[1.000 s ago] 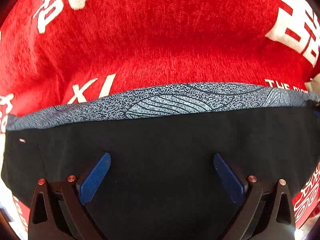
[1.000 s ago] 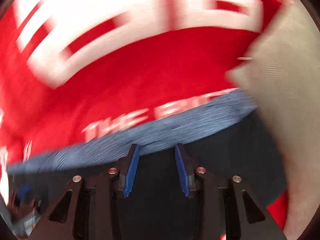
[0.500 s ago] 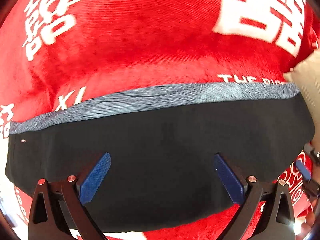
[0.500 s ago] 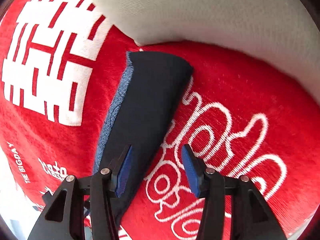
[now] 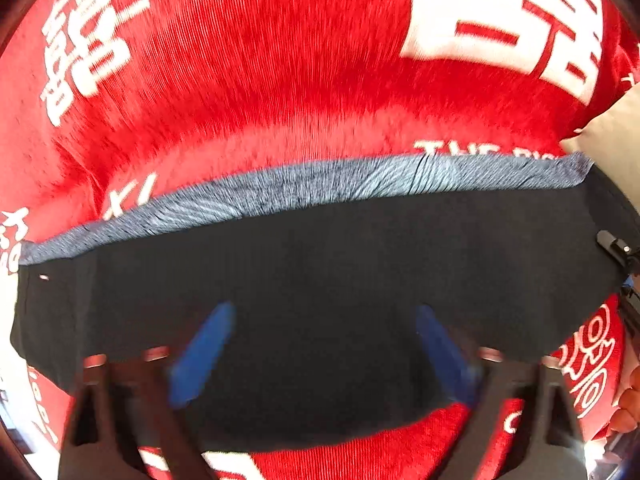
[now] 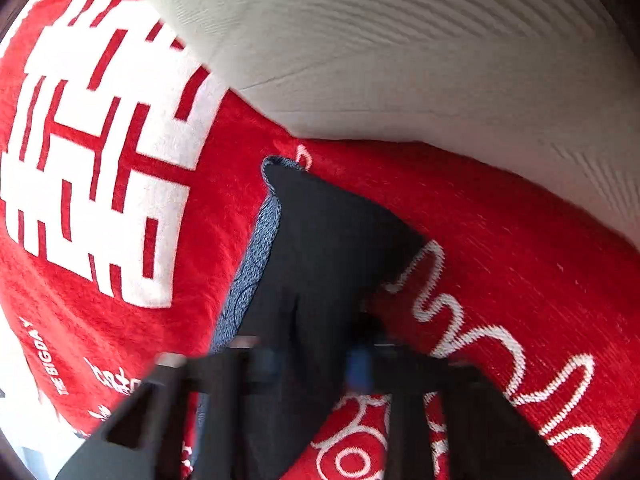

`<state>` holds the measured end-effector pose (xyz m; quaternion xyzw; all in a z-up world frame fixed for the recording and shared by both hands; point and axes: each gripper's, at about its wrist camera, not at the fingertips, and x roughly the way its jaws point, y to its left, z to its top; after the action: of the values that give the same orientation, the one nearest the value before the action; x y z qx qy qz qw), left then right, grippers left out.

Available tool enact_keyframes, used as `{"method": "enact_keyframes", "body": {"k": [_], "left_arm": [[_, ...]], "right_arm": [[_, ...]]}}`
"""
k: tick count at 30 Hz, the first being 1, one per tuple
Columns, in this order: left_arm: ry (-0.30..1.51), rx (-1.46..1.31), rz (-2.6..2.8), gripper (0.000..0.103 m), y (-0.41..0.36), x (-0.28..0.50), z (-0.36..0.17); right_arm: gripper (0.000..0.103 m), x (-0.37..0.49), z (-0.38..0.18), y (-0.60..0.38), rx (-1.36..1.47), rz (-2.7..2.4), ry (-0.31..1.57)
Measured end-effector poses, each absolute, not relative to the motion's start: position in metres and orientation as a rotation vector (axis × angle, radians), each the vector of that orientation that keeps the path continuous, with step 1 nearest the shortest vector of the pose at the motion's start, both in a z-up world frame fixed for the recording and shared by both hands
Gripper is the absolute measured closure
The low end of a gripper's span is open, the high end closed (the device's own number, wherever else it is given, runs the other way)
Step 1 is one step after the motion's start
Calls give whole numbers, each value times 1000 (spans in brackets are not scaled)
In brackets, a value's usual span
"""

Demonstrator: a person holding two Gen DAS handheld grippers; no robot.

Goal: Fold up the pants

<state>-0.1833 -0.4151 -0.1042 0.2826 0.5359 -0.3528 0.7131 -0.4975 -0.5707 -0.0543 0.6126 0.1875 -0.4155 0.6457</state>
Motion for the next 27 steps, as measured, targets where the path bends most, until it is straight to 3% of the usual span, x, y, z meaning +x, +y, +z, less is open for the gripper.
{"method": "enact_keyframes", "body": {"k": [4,7,10,17,23,27], "left_arm": [[1205,560,-834,36,-419,-191,-92],[1279,574,-854,35,-426,-204,-126],[1074,625,-853,35,-424,-230,-127],[1073,595,-885,35,-420,-224,-124],[1192,500,-935,36,-401,-194,-93],[1144,430,-859,36,-345,-139,-58]], "right_arm": [[91,-475,-16,-566,1163,-932,569],[91,-461,4,-560,1034,-901,623],[92,-450,13,-553,941,-896,678],[92,-417,47,-528,738,-847,731],[92,-362,77,-487,501,-774,812],[92,-317,87,-445,317,-721,890]]}}
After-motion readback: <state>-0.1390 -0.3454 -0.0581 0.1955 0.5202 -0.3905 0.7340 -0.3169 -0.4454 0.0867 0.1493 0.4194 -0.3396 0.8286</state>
